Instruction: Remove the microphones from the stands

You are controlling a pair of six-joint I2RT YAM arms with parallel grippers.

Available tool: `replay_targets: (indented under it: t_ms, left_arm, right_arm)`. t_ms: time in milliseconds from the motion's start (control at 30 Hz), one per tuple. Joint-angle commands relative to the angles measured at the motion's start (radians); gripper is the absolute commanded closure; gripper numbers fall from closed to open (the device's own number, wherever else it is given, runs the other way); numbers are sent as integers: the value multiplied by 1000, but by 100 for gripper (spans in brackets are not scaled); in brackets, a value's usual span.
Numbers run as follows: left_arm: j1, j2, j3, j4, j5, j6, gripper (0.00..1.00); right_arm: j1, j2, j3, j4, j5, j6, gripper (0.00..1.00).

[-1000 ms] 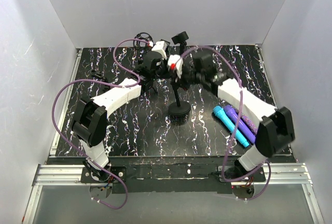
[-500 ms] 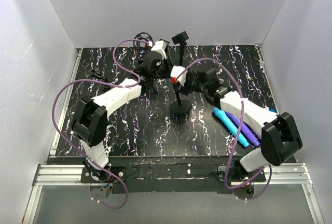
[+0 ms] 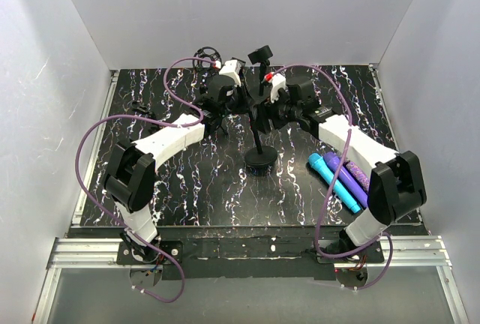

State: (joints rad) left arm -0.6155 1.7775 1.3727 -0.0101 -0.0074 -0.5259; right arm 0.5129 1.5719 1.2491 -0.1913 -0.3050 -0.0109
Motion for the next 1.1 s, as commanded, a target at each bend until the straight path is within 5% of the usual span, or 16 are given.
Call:
replay_targets:
  t_ms: [0, 167, 300, 600, 833, 967, 1067]
  left_arm:
    - [-7, -38, -6, 4, 26, -25, 100]
    - [-7, -43, -12, 4, 26, -25, 100]
    - [-7, -43, -14, 4, 23, -23, 100]
    - [-7, -33, -8, 4, 38, -2, 100]
    - [-6, -33, 0, 2, 35, 9, 100]
    - [-7, -30, 0, 4, 35, 15, 100]
    - [-7, -23, 6, 4, 40, 14, 100]
  right_arm:
    - [-27, 31, 67, -31, -55, 103, 27]
    - [-66, 74, 92, -28, -95, 111, 39]
    - [-94, 85, 84, -11, -208, 39, 58]
    - [-97, 169, 211, -128, -387, -233, 59]
    - [-91, 168, 224, -204, -413, -427, 94]
    - [-91, 140, 219, -241, -416, -523, 90]
    - [-91, 154, 246, -299, -413, -537, 73]
